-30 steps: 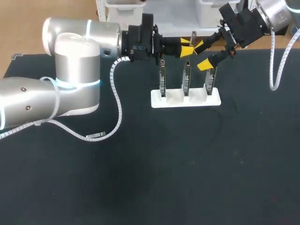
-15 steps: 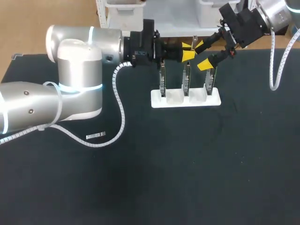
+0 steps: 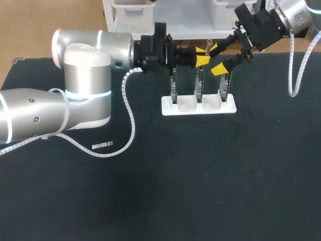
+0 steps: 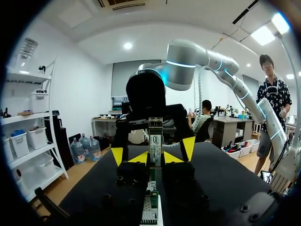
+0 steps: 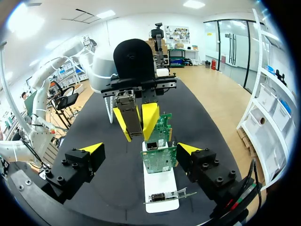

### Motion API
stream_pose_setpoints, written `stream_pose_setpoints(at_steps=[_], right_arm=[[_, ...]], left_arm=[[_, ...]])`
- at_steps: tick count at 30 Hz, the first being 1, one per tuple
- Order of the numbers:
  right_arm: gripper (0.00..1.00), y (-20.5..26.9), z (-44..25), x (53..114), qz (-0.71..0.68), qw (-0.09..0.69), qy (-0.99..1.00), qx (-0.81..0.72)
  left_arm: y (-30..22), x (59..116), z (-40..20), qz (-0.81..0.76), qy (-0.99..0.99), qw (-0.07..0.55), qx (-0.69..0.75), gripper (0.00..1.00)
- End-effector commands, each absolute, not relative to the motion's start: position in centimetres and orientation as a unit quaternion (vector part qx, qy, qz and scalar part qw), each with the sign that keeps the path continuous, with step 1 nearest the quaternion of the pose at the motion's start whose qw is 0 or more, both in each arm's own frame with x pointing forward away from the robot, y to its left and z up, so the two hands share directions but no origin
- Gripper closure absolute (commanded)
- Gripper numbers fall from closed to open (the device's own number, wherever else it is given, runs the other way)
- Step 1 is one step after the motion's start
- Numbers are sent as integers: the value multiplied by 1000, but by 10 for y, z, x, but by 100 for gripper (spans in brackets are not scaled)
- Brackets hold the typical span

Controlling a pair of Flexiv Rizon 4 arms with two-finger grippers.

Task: Pick up the optical module with the left hand, and insert it into the network port with the right hand.

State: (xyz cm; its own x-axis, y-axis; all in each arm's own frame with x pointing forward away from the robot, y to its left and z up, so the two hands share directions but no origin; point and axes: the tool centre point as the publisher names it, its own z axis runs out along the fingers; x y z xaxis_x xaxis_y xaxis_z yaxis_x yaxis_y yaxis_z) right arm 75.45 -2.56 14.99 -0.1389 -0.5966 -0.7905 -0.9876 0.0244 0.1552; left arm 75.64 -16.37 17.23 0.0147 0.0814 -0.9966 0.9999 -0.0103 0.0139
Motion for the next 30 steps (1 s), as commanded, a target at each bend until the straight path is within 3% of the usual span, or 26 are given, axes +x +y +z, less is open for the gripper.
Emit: stream_pose_setpoints(at_steps=[1,30], right_arm=[[0,-25,150,753,360,271,664,-597],[0,-25,150,753,360,271,664,-597]], left_arm=[[-162,753,172,-476,517,481,524,100],[-159,759,167,-485,515,477,522,100]])
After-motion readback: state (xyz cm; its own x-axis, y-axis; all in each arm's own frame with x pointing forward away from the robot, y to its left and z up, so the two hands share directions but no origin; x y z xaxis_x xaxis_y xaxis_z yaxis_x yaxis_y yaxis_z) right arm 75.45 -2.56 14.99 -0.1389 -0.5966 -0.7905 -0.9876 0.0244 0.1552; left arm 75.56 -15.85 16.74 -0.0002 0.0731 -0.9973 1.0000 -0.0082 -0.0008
